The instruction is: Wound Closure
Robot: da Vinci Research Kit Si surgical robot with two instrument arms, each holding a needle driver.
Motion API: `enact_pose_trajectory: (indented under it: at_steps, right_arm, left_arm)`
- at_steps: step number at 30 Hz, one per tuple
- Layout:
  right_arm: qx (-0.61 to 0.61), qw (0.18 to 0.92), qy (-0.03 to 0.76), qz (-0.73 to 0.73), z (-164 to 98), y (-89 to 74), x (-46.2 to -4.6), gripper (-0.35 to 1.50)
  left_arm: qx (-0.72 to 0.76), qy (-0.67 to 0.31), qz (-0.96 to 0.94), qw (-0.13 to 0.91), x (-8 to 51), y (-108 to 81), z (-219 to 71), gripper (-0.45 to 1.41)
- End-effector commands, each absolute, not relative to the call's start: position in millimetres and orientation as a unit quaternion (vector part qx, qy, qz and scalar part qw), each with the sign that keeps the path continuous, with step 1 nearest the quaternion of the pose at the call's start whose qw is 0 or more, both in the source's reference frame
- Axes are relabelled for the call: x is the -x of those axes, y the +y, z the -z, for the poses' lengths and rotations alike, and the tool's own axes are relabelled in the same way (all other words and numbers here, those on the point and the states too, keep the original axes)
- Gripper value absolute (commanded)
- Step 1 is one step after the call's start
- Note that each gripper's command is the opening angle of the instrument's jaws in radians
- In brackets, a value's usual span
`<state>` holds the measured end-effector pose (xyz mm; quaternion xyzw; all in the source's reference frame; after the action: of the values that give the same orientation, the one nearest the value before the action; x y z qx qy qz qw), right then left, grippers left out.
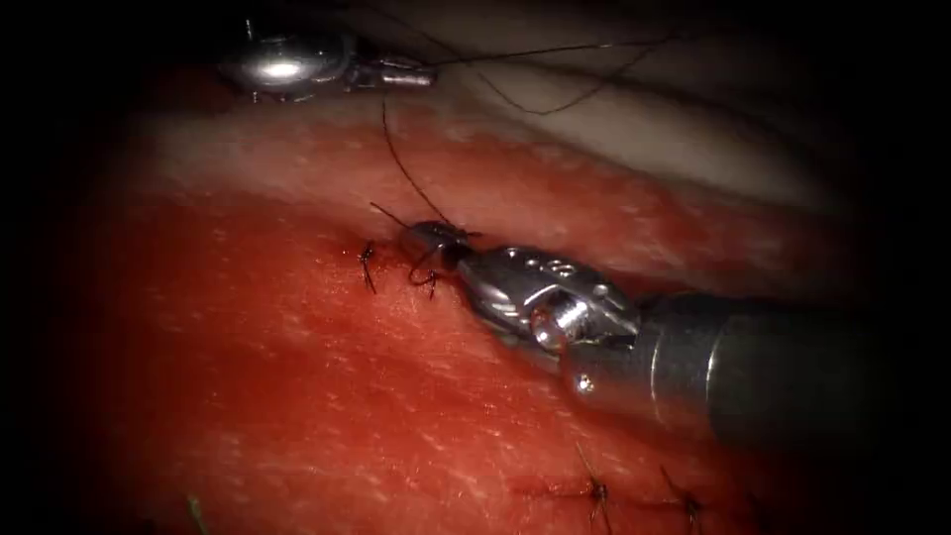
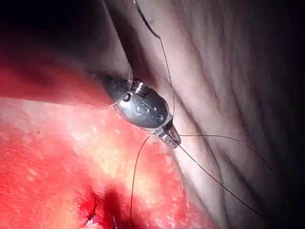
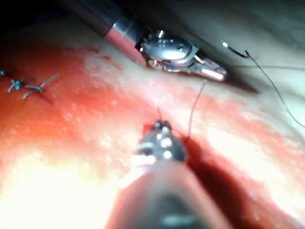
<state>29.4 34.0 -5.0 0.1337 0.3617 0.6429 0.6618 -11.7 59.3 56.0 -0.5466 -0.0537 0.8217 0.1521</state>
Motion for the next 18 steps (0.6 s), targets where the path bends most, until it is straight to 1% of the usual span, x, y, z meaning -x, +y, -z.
enact_pose_trajectory:
  at_steps: [1,6,13,18]
  right_arm:
    - [-0.135,0.662,0.364,-0.642,5.0,34.0,-30.3,-0.35]
    - [-0.141,0.663,0.368,-0.637,5.9,32.2,-29.5,-0.35]
    - [-0.168,0.671,0.376,-0.616,6.7,31.0,-28.7,-0.35]
    - [-0.161,0.708,0.405,-0.556,7.2,30.2,-28.8,-0.35]
  left_arm:
    - [0.542,-0.051,-0.826,0.15,12.7,59.5,-56.9,-0.35]
    - [0.513,-0.035,-0.846,0.139,15.7,63.1,-58.7,-0.35]
    - [0.496,-0.014,-0.86,0.122,17.6,66.3,-60.4,-0.35]
    - [0.481,0.0,-0.869,0.117,19.3,69.8,-62.2,-0.35]
